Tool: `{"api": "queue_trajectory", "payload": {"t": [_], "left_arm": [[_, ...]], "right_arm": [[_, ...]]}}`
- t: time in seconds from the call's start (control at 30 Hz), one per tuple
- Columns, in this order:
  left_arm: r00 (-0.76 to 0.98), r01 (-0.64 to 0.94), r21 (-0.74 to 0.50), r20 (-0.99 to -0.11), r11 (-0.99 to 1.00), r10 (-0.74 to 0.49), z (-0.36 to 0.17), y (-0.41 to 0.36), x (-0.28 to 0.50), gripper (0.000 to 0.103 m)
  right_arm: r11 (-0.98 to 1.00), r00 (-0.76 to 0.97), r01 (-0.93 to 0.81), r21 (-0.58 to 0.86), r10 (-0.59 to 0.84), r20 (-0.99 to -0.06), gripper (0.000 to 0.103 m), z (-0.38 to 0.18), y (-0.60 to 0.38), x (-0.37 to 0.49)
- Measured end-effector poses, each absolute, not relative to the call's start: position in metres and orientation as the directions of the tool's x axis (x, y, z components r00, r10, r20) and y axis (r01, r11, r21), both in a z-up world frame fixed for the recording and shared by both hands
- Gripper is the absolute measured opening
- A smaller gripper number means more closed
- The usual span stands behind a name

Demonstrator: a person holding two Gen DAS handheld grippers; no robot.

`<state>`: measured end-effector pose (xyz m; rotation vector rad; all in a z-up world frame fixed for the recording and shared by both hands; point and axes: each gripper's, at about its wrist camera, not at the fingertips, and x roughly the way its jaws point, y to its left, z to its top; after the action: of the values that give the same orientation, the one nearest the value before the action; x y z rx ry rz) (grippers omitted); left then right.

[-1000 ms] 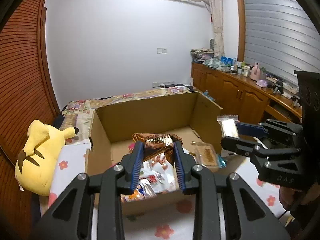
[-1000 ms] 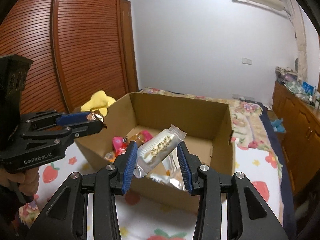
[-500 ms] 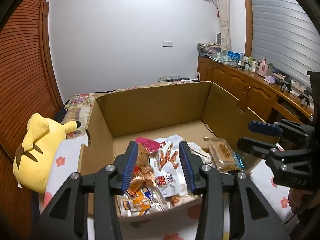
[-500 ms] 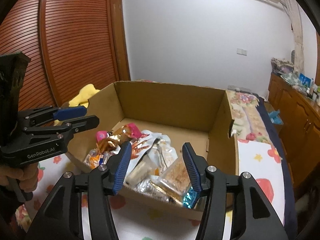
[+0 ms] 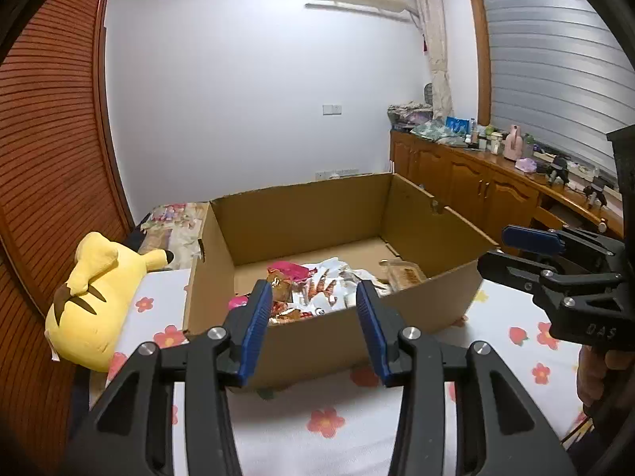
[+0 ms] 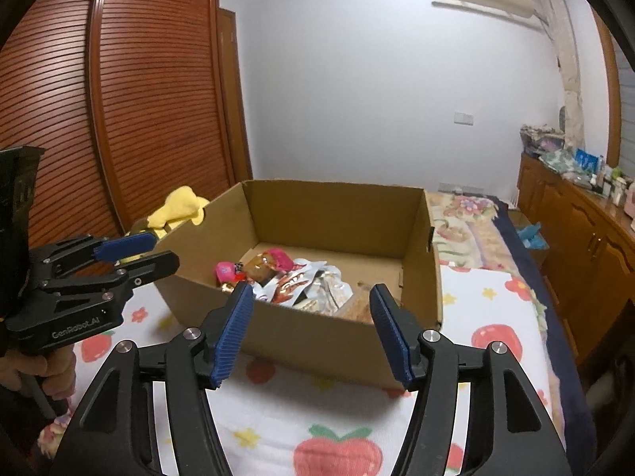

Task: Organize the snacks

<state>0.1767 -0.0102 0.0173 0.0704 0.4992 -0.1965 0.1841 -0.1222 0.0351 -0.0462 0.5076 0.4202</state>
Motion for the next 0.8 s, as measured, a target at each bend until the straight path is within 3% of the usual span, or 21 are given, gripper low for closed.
{"api": "queue_trajectory", "payload": {"t": [0.37, 0.5, 0.6, 0.8], "left_arm": [[0.882, 0.2, 0.024, -0.439, 0.98, -0.17, 0.027, -0.009, 0.138, 0.05], [0.896, 0.178, 0.02, -0.416, 0.984, -0.154, 0.029, -0.006, 0.128, 0.071], [0.91, 0.145, 0.036, -0.398, 0.989, -0.119, 0.03, -0.006, 0.122, 0.08], [0.912, 0.073, 0.031, -0.406, 0.997, -0.054, 0.025, 0.003, 0.118, 0.088]], "right_arm": [[0.932, 0.835, -0.357, 0.055, 0.345, -0.429, 0.073, 0.05, -0.132, 0.147], [0.94, 0.85, -0.338, 0.053, 0.329, -0.411, 0.078, 0.053, -0.134, 0.137], [0.945, 0.86, -0.323, 0.051, 0.316, -0.402, 0.083, 0.052, -0.137, 0.131], [0.957, 0.879, -0.287, 0.042, 0.281, -0.387, 0.093, 0.051, -0.141, 0.118]]}}
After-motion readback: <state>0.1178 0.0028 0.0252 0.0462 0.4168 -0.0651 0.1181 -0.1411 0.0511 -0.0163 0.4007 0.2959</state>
